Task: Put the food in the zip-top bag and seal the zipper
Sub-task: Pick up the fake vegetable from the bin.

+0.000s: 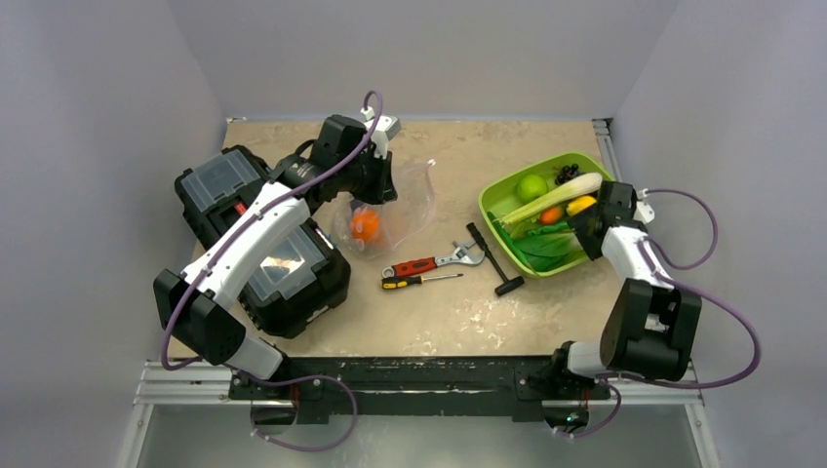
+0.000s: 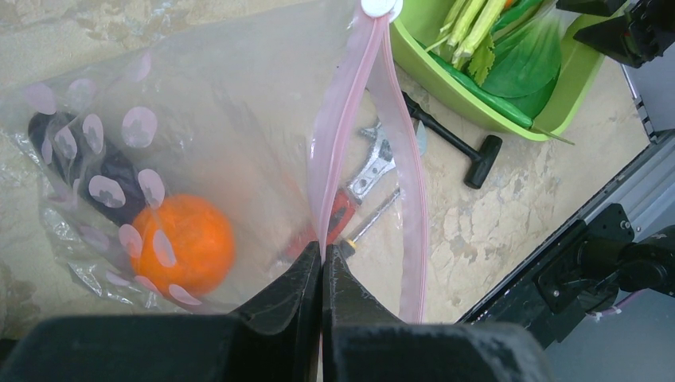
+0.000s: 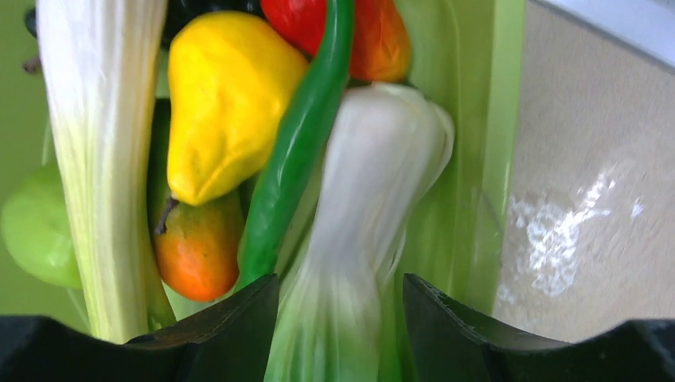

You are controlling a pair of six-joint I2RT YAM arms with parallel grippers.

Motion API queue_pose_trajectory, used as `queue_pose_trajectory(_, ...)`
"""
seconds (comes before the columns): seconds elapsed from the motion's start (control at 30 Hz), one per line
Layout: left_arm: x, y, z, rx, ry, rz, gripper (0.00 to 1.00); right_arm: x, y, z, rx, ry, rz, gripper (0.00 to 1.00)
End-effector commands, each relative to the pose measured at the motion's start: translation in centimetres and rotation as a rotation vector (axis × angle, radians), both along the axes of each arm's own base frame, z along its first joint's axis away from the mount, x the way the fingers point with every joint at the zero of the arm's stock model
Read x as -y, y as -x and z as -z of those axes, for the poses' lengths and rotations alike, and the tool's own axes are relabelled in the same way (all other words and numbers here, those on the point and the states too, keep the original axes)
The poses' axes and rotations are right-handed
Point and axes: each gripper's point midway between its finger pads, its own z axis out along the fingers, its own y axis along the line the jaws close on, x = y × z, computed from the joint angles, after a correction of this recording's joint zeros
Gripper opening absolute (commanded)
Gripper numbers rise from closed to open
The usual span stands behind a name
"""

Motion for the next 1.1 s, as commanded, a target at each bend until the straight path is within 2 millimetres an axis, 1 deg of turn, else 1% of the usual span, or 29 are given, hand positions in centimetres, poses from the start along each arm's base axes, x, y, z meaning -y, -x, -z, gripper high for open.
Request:
queue_pose_trajectory(0.0,0.5,0.0,-2.5,0.059,0.041,0.022,0.00,-1.6,1.9,-0.1,-0.109,-0.036,-0.003,0.60)
queue_pose_trajectory(0.17,0.2,0.1,-2.6,0.065,0.033,0.014,0.00,-2.9,2.3,-1.3,-0.096,-0.048,-0.008,0.61)
queue_pose_trajectory(0.27,0.0,0.0,-2.6,0.069,0.028,0.008,0.00,-2.7,2.2,-1.3,-0.092,-0.049,0.020,0.63)
queue_pose_trajectory(0.37,0.0,0.0,-2.5,0.069,0.026,0.008,0.00,-3.3,2.0,-0.1,-0.119,-0.099,0.026,0.63)
queue_pose_trajectory(0.57,0.0,0.0,-2.6,0.070,0.028,0.009,0.00,-4.4,1.3,3.5,-0.150,-0.182,0.042,0.64)
queue_pose_trajectory(0.7,0.0,0.1,-2.8,0.075,0.030,0.011,0.00,-4.5,0.7,5.6,-0.165,-0.203,0.062,0.64)
queue_pose_trajectory(0.9,-0.1,0.1,-3.0,0.080,0.032,0.010,0.00,-4.9,0.8,8.3,-0.210,-0.235,0.078,0.62)
queue_pose_trajectory(0.97,-0.1,0.1,-3.1,0.081,0.032,0.010,0.00,-4.9,0.9,8.7,-0.219,-0.243,0.084,0.59)
queue_pose_trajectory(1.07,-0.1,0.1,-3.1,0.083,0.033,0.009,0.00,-5.6,0.6,8.7,-0.198,-0.278,0.062,0.45)
